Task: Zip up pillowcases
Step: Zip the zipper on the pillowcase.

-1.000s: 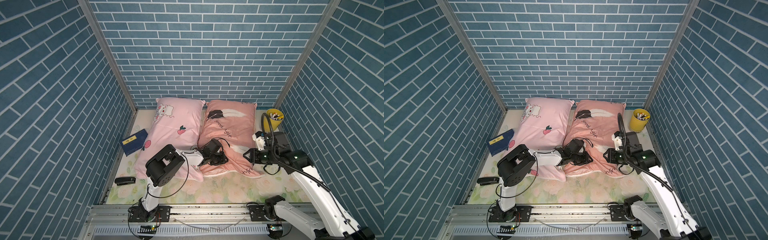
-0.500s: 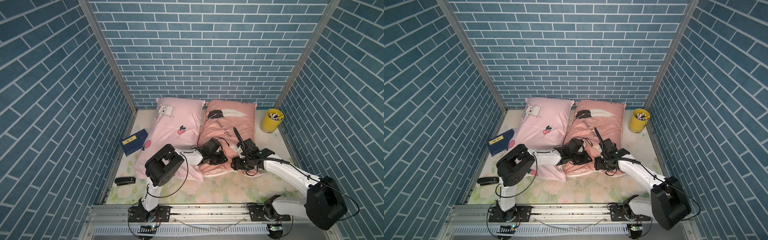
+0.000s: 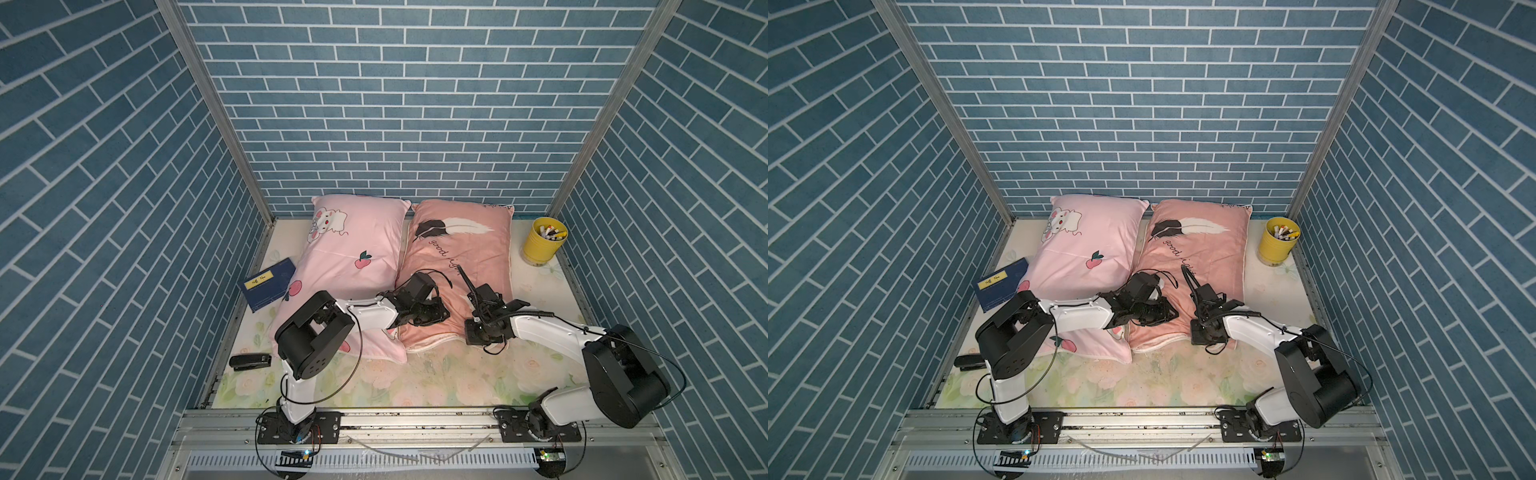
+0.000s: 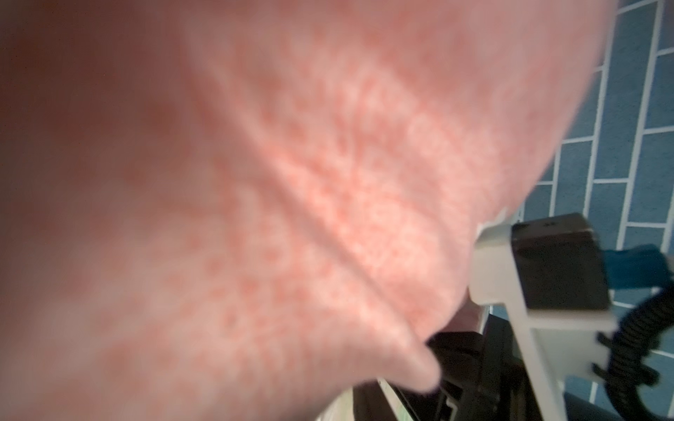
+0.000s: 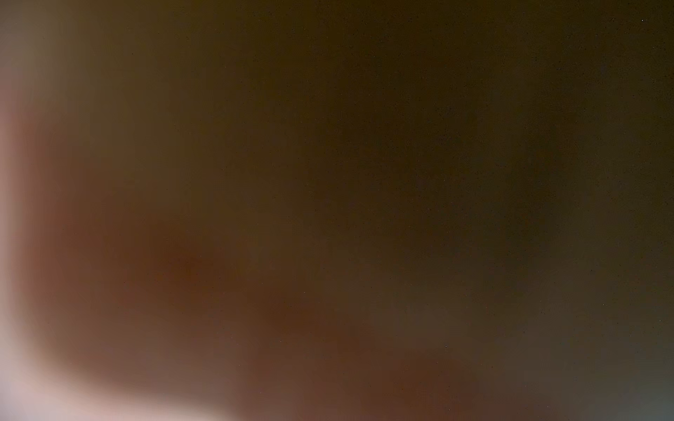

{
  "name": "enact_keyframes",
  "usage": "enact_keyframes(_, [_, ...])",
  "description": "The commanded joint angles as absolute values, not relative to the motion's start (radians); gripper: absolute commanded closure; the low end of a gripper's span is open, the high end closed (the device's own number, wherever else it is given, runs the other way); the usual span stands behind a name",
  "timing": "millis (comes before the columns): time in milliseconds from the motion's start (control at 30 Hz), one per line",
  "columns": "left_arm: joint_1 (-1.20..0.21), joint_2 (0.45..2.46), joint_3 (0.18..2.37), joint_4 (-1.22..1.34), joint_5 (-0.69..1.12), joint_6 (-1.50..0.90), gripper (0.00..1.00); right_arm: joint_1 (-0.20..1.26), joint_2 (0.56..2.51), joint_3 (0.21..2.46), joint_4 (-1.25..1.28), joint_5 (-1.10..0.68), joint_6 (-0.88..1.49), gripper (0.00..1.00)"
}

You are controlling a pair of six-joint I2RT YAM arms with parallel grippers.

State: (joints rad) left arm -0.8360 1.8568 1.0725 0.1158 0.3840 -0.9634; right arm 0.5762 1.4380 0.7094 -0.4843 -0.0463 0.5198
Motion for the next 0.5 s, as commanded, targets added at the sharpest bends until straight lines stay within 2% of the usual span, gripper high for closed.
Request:
enact_keyframes(0, [-0.833, 1.763, 1.029, 0.066, 0.374, -0.939, 0.75, 0.578, 1.436, 0.753, -0.593, -0.033, 0.560, 1.00])
enact_keyframes(233, [-0.881, 1.615, 0.915, 0.069, 0.462, -0.965, 0.75, 0.575, 1.419, 0.874, -0.783, -0.214, 0.528, 1.00])
enact_keyframes(467, [-0.933, 1.668, 0.891, 0.203, 0.477, -1.045, 0.75, 0.520, 1.356, 0.887, -0.820, -0.417, 0.500, 1.00])
